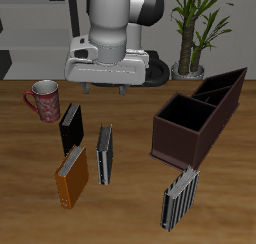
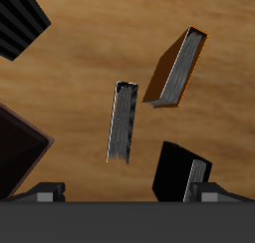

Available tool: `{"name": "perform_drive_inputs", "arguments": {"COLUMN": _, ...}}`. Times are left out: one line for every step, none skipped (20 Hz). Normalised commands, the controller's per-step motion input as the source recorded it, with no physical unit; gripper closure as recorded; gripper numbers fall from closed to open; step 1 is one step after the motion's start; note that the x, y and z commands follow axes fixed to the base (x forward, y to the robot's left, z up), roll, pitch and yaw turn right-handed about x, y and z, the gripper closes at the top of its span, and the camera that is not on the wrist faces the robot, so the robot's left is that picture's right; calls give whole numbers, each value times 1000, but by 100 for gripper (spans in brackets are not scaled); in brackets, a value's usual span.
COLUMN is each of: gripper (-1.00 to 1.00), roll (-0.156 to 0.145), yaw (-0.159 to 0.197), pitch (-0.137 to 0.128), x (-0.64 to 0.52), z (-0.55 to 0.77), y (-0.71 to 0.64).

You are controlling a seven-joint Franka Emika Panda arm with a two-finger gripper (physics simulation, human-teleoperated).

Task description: Place the right striped book into the left desk caddy's front compartment

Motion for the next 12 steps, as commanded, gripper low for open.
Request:
{"name": "perform_drive_inputs", "arguments": {"gripper": -100, "roll": -37, "yaw": -7, "pitch": -63, "x": 171, "z": -157, "y": -39}}
{"name": "perform_drive_inputs", "arguments": {"gripper": -100, "roll": 23, "yaw": -3, "pitch": -41, "x": 71, "z": -80, "y": 52}}
{"name": "perform_drive_inputs", "arguments": {"gripper": -100, "roll": 59, "yaw": 117, "pitch": -80, "x": 304, "z": -307, "y": 170}}
{"name": "perform_drive_inputs", "arguments": {"gripper": -100, "roll": 1, "yaw": -20, "pitch": -31, "x": 137, "z": -232, "y": 115}}
{"name": "perform_drive_inputs", "arguments": {"gripper": -100, "roll": 65, "yaw": 60, "pitch": -59, "x": 155, "z": -181, "y": 61}}
{"name": "perform_drive_inputs", "arguments": {"gripper": -100, "roll": -8, "yaw": -38, "pitch": -38, "x": 122, "z": -187, "y": 64}}
{"name": "perform_drive_inputs", "arguments": {"gripper": -100, "roll": 71, "yaw": -14, "pitch": -13, "x": 154, "z": -223, "y": 65}}
{"name": "perform_drive_inputs", "arguments": {"gripper": -100, "roll": -21, "yaw": 24, "pitch": -20, "x": 47, "z": -116, "y": 79}}
{"name": "perform_drive_inputs", "arguments": {"gripper": -100, "roll": 35, "yaw": -47, "pitch": 3, "x": 267, "z": -340, "y": -81}}
{"name": "perform_drive_inputs", "arguments": {"gripper": -100, "roll": -4, "yaw": 23, "pitch": -32, "x": 186, "z": -251, "y": -50}}
{"name": "perform_drive_inputs", "arguments": {"gripper": -100, "roll": -49, "yaw": 18, "pitch": 7, "x": 113, "z": -149, "y": -56}}
{"name": "perform_drive_inputs", "arguments": {"gripper": -100, "roll": 0, "yaw": 0, "pitch": 0, "x": -68, "z": -25, "y": 155}}
